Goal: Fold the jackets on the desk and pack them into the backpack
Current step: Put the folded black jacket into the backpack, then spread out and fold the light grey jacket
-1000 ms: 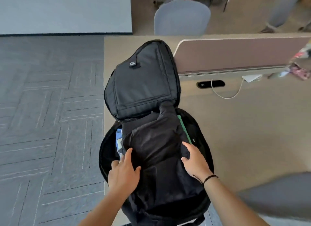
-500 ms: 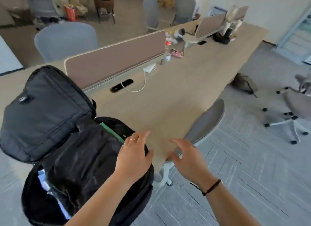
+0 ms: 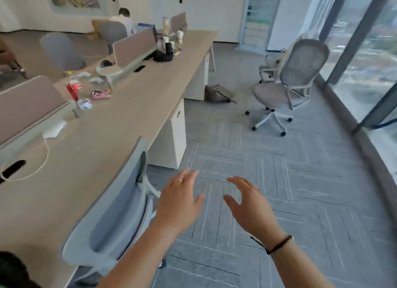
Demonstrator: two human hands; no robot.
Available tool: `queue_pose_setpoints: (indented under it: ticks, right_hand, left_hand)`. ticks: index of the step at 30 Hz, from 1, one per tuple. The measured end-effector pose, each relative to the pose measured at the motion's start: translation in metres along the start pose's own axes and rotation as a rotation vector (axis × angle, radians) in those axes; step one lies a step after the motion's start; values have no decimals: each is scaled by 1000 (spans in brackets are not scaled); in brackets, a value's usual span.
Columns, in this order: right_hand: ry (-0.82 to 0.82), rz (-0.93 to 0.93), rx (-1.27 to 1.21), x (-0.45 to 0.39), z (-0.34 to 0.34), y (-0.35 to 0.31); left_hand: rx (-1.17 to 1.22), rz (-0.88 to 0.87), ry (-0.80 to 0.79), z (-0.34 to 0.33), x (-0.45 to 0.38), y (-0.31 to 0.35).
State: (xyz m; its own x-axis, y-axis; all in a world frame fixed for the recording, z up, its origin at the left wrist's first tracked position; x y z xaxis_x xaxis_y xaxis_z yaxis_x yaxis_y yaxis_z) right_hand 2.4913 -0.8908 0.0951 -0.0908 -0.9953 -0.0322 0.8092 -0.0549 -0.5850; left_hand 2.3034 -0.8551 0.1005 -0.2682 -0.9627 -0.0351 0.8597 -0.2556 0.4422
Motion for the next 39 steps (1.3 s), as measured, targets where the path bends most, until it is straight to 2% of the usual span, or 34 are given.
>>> queue_pose_setpoints:
  ticks: [6,12,19,26,35,39]
  right_hand:
    - [91,-115,-41,-52,85,106]
    - [141,-191,-40,-132,124,186]
    - [230,-324,77,-261,195,286]
    - [277,-413,134,-372,274,348]
    - [345,-399,73,-520,334,494]
    - [351,-356,53,-598,379,573]
  left_hand:
    - [-36,-134,-72,-47,-92,122]
    - [-34,-215,-117,-93,-207,182]
    - [33,-317,-175,-159,-391,258]
    - [19,-449,-205,-173,-542,356]
    - [-38,-457,-233,-253,-715,448]
    - [-86,-448,-245,-292,-800,512]
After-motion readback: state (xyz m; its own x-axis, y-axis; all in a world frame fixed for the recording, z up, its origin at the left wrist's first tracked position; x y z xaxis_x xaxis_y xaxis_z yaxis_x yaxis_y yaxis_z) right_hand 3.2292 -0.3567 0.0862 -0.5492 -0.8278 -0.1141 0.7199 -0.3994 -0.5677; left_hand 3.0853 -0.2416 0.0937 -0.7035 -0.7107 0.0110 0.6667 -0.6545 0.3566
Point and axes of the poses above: each hand's wrist, its own x-axis away from the middle knuckle, its own z-axis out of the back of the hand, y = z × x, the point moved 5 cm from there along -x, towards the middle knuckle, and after that the axes turned 1 degree about -x, right-handed, at the moved point
